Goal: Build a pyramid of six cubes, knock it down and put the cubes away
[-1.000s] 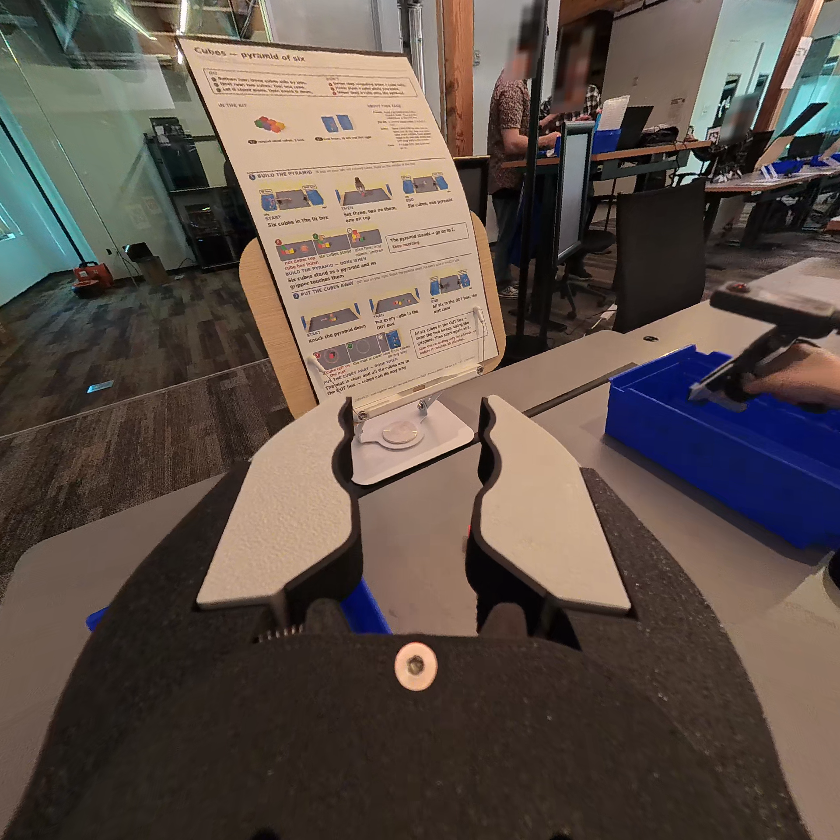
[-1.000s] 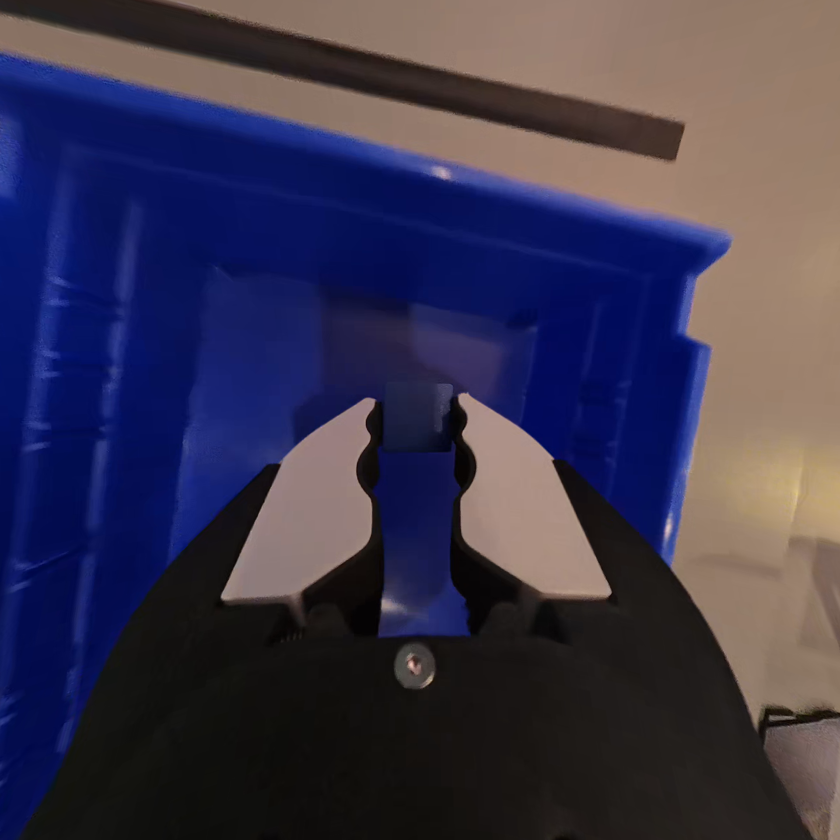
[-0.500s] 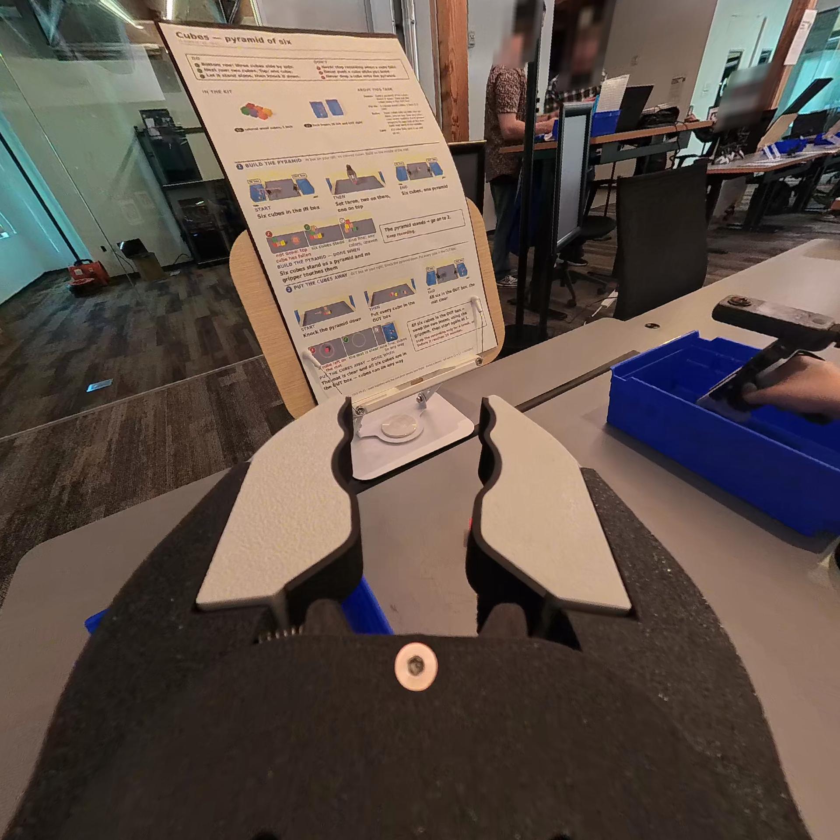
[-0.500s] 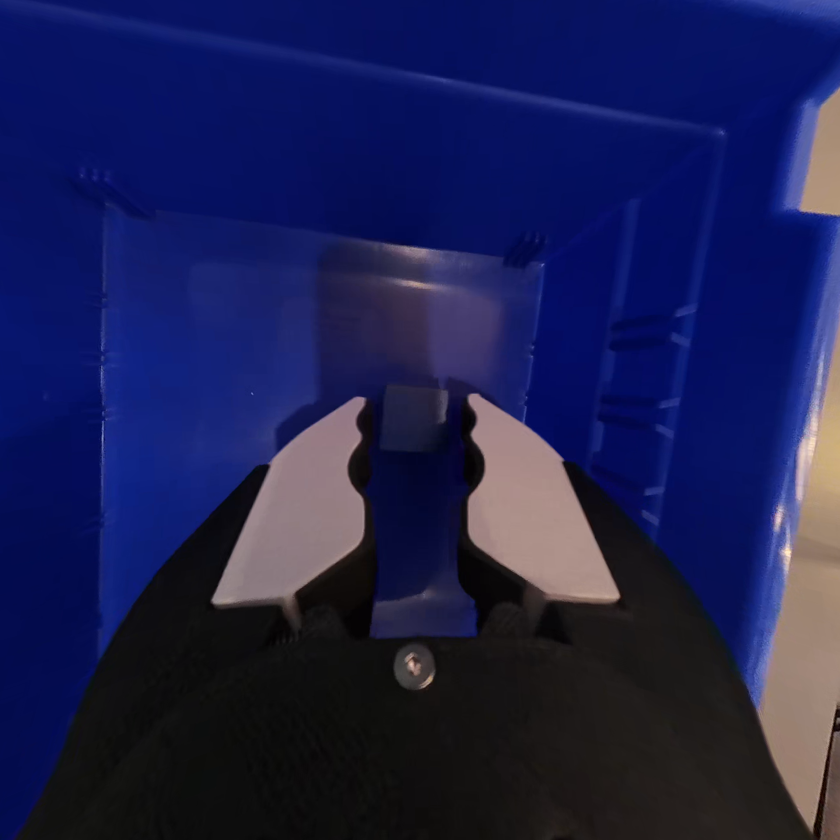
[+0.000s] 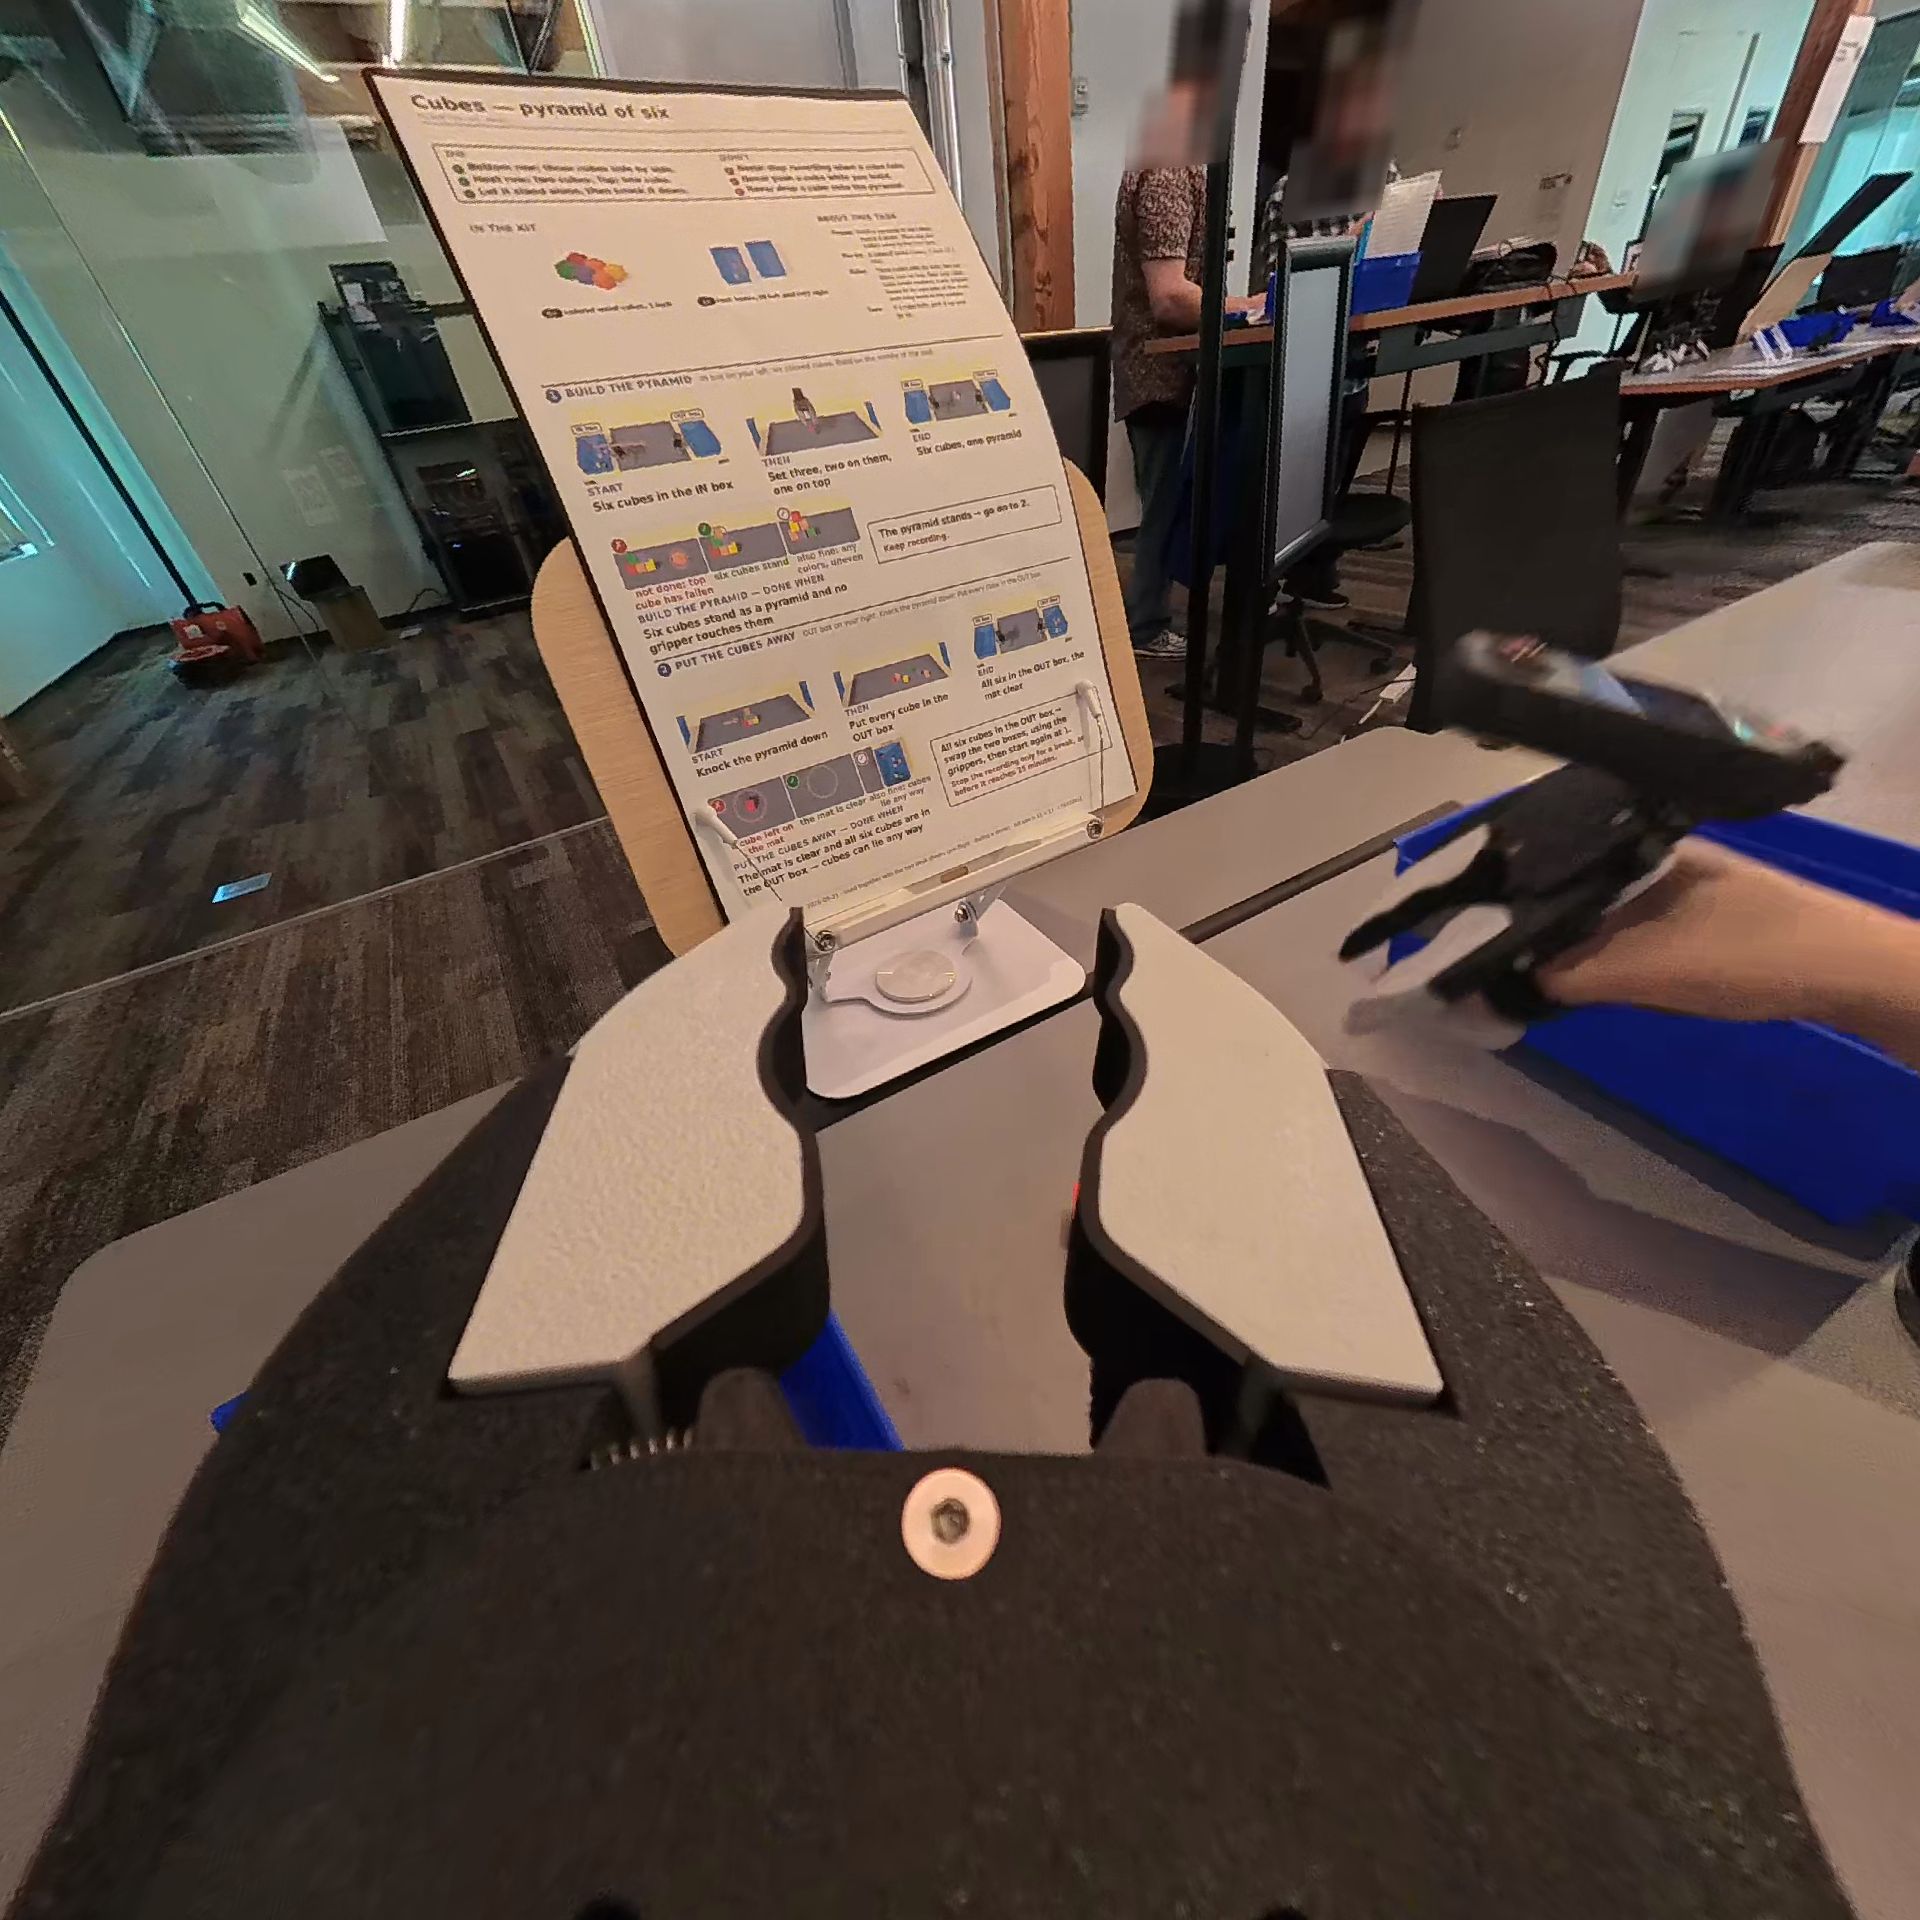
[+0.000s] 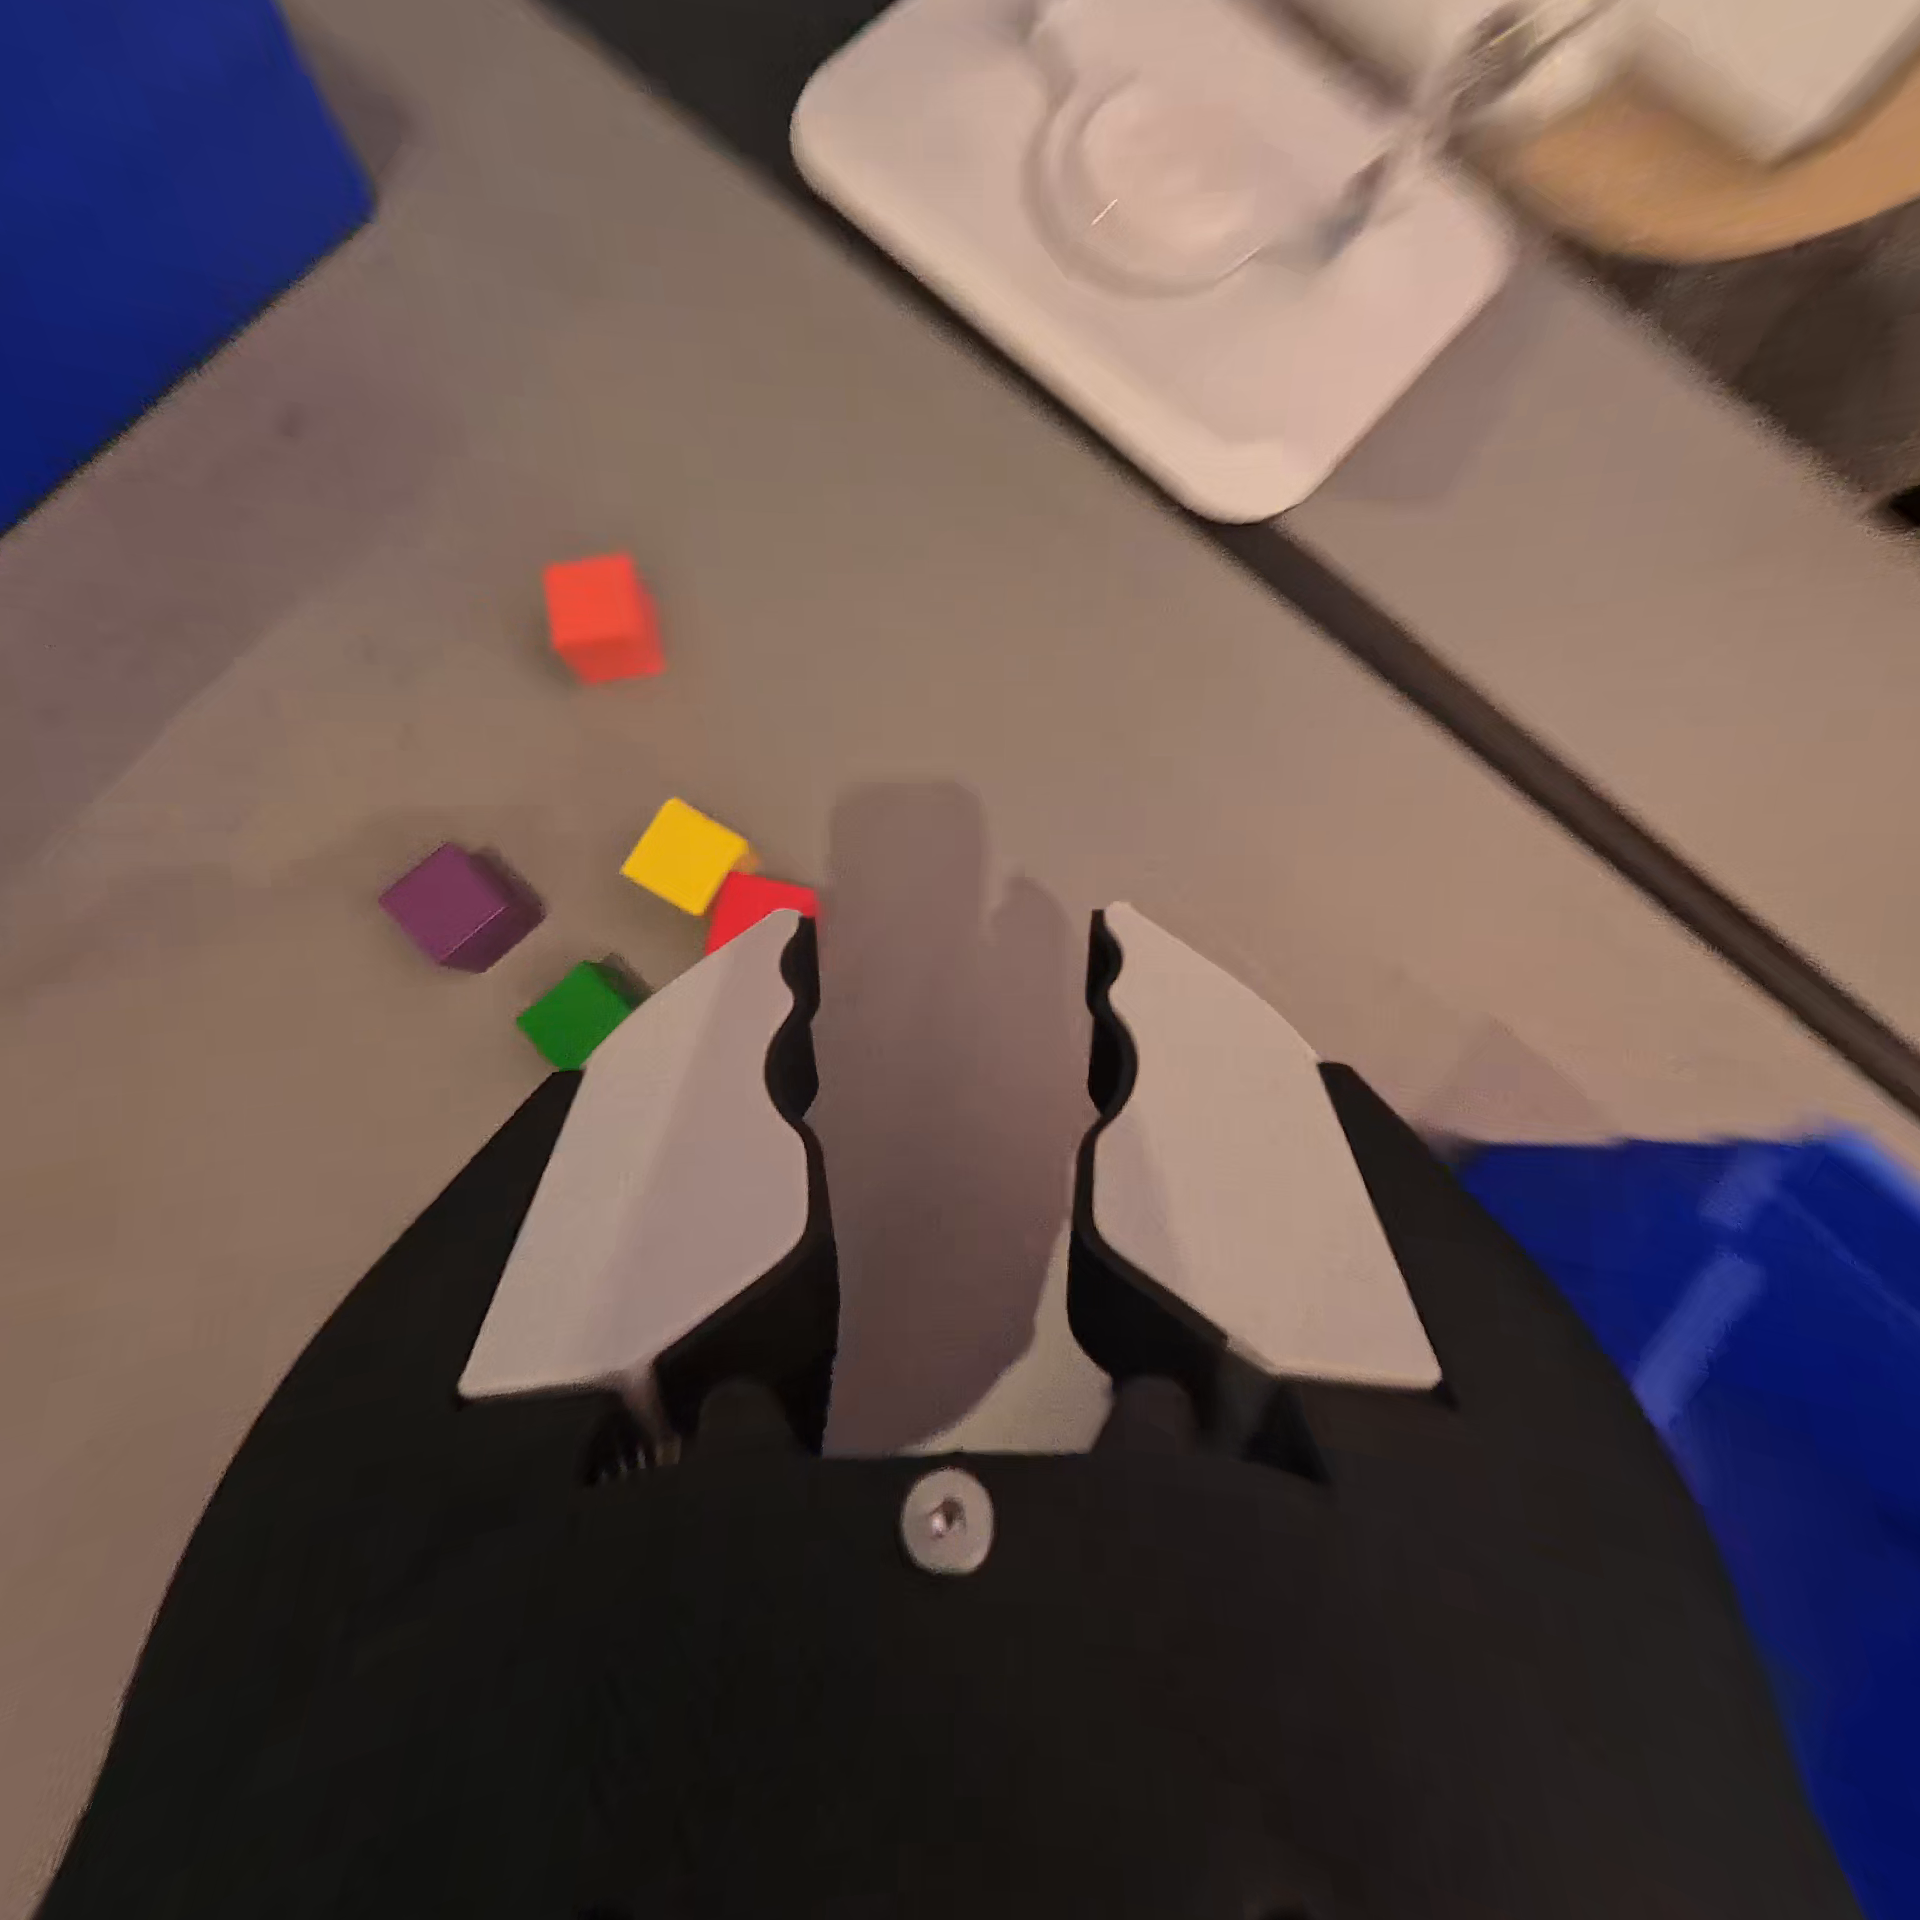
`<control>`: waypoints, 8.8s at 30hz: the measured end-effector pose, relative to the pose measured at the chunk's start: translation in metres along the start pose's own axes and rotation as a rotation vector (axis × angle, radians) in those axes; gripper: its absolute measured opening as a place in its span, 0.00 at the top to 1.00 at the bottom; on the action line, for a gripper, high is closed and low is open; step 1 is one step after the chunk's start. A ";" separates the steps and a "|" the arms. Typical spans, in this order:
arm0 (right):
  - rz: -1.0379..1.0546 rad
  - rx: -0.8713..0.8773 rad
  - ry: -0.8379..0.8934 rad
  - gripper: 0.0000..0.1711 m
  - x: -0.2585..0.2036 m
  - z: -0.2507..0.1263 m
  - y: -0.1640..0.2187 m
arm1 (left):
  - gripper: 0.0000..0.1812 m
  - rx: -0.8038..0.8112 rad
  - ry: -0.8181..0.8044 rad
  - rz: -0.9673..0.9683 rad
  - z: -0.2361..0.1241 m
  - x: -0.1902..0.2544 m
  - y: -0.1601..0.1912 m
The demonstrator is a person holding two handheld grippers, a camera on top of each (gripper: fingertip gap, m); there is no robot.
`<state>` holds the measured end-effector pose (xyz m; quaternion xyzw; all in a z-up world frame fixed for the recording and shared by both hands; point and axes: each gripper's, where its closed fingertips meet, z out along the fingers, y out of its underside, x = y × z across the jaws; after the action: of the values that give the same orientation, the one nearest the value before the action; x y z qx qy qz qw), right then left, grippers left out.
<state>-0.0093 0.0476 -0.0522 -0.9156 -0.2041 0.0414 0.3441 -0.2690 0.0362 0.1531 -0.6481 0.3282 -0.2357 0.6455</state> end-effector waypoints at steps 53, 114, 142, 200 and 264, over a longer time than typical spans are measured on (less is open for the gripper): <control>0.475 -0.096 0.385 0.74 0.186 -0.035 0.170 | 0.71 -0.133 0.107 0.082 0.042 0.055 0.032; 0.369 -0.078 0.291 0.83 0.160 -0.071 0.195 | 0.71 -0.102 0.122 0.079 0.031 0.054 0.021; -0.514 -0.007 -0.288 0.73 -0.141 0.072 0.040 | 0.71 -0.086 0.118 0.086 0.024 0.050 0.016; -0.090 -0.006 -0.117 0.83 -0.069 0.037 -0.004 | 0.72 -0.041 0.100 0.042 0.010 0.033 0.006; 0.302 -0.285 0.221 0.82 0.119 -0.131 0.228 | 0.72 -0.106 0.141 0.101 0.029 0.065 0.022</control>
<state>0.2066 -0.1399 -0.0927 -0.9740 -0.0297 -0.0371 0.2215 -0.2067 0.0098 0.1224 -0.6460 0.4170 -0.2303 0.5965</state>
